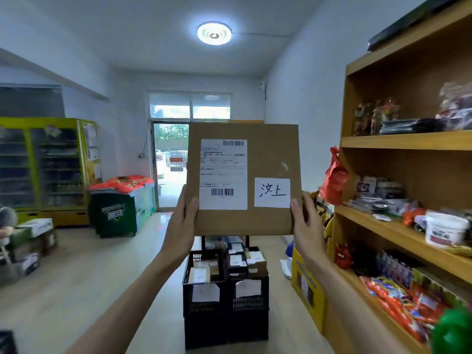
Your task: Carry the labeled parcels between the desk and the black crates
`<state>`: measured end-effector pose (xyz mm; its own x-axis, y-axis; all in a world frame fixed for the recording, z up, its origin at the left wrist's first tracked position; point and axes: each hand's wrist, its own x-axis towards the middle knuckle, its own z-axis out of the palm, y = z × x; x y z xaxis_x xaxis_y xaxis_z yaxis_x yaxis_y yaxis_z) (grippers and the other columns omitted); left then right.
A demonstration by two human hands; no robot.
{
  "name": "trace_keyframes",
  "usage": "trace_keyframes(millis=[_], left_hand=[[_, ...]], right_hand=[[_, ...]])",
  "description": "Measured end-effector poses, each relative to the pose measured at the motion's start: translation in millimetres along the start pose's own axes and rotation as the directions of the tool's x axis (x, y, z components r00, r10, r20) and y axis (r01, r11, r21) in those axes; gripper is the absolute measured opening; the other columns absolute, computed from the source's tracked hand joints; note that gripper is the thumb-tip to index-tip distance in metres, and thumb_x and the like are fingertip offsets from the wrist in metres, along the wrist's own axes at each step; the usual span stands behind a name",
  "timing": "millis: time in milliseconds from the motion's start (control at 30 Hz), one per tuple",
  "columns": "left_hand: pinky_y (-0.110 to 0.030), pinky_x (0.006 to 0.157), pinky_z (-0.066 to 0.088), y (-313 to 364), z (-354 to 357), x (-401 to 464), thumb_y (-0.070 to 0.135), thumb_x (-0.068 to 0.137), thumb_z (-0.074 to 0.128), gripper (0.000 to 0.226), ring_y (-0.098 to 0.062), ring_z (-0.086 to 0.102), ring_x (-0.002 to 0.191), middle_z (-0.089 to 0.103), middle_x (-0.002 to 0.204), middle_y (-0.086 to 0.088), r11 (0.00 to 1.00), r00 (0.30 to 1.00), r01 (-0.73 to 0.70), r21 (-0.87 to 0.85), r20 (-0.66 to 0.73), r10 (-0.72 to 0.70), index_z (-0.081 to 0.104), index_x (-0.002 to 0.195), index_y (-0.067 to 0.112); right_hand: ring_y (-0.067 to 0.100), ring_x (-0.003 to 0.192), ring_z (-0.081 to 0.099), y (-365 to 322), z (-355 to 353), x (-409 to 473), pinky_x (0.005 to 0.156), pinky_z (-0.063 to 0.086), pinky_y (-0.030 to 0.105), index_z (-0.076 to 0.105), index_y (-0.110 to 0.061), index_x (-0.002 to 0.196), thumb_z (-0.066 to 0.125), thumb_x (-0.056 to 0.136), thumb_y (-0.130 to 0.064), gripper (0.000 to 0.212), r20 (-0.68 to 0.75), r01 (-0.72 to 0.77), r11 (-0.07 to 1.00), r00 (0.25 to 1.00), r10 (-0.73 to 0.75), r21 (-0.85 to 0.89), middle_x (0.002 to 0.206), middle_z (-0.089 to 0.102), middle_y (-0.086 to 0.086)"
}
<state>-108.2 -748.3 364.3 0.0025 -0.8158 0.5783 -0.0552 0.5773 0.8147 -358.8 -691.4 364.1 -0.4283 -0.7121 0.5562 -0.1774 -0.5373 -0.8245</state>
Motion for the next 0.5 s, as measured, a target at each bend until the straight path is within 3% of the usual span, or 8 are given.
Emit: trace_keyframes(millis=[133, 200, 267, 333, 433, 500], left_hand=[[-0.033, 0.115, 0.042, -18, -32, 18, 0.047, 0.106, 0.036, 0.055, -0.009, 0.051, 0.134, 0.051, 0.151, 0.008, 1.0, 1.0, 0.005, 0.018, 0.001, -0.005, 0.028, 0.159, 0.034], [-0.032, 0.113, 0.044, -26, -45, 26, 0.046, 0.106, 0.036, 0.056, -0.01, 0.052, 0.132, 0.05, 0.151, 0.007, 1.0, 1.0, 0.02, 0.022, -0.001, -0.02, 0.026, 0.16, 0.033], [-0.037, 0.114, 0.044, -39, -60, 35, 0.046, 0.106, 0.036, 0.056, -0.01, 0.053, 0.132, 0.051, 0.15, 0.007, 0.999, 0.999, 0.029, 0.019, -0.015, -0.029, 0.027, 0.16, 0.033], [-0.04, 0.115, 0.043, -53, -75, 43, 0.045, 0.107, 0.037, 0.054, -0.01, 0.053, 0.132, 0.053, 0.149, 0.007, 0.999, 0.999, 0.032, 0.018, -0.029, -0.032, 0.028, 0.159, 0.033], [-0.042, 0.116, 0.042, -75, -92, 51, 0.044, 0.107, 0.037, 0.053, -0.011, 0.053, 0.133, 0.053, 0.148, 0.008, 0.998, 0.998, 0.057, 0.026, -0.037, -0.056, 0.03, 0.159, 0.032], [-0.045, 0.116, 0.042, -87, -101, 57, 0.047, 0.106, 0.038, 0.055, -0.013, 0.052, 0.134, 0.052, 0.149, 0.007, 0.997, 0.996, 0.074, 0.031, -0.042, -0.073, 0.029, 0.159, 0.033]], right_hand=[[-0.006, 0.11, 0.053, 11, 41, 6, 0.105, 0.048, 0.033, 0.037, -0.028, 0.152, 0.045, 0.104, -0.041, 0.05, 0.013, -0.006, 1.0, 1.0, 0.006, -0.007, 0.126, 0.052, -0.025], [-0.01, 0.107, 0.054, 15, 60, 10, 0.095, 0.052, 0.025, 0.039, -0.03, 0.151, 0.043, 0.105, -0.04, 0.048, 0.026, 0.005, 1.0, 1.0, -0.005, -0.01, 0.128, 0.055, -0.02], [-0.018, 0.102, 0.052, 23, 80, 14, 0.082, 0.05, 0.012, 0.041, -0.033, 0.147, 0.043, 0.105, -0.039, 0.043, 0.047, 0.024, 1.0, 0.999, -0.023, -0.018, 0.12, 0.053, -0.026], [-0.017, 0.105, 0.053, 33, 99, 16, 0.078, 0.049, 0.009, 0.043, -0.033, 0.145, 0.043, 0.105, -0.038, 0.041, 0.068, 0.025, 1.0, 0.997, -0.024, -0.017, 0.12, 0.053, -0.028], [-0.006, 0.116, 0.054, 56, 124, 18, 0.083, 0.052, 0.009, 0.044, -0.028, 0.148, 0.045, 0.104, -0.038, 0.045, 0.076, 0.002, 1.0, 0.997, -0.003, 0.017, 0.133, 0.057, -0.014], [-0.01, 0.112, 0.055, 68, 138, 22, 0.081, 0.052, 0.009, 0.044, -0.027, 0.148, 0.045, 0.104, -0.038, 0.046, 0.09, -0.023, 0.999, 0.996, 0.02, 0.029, 0.135, 0.057, -0.011]])
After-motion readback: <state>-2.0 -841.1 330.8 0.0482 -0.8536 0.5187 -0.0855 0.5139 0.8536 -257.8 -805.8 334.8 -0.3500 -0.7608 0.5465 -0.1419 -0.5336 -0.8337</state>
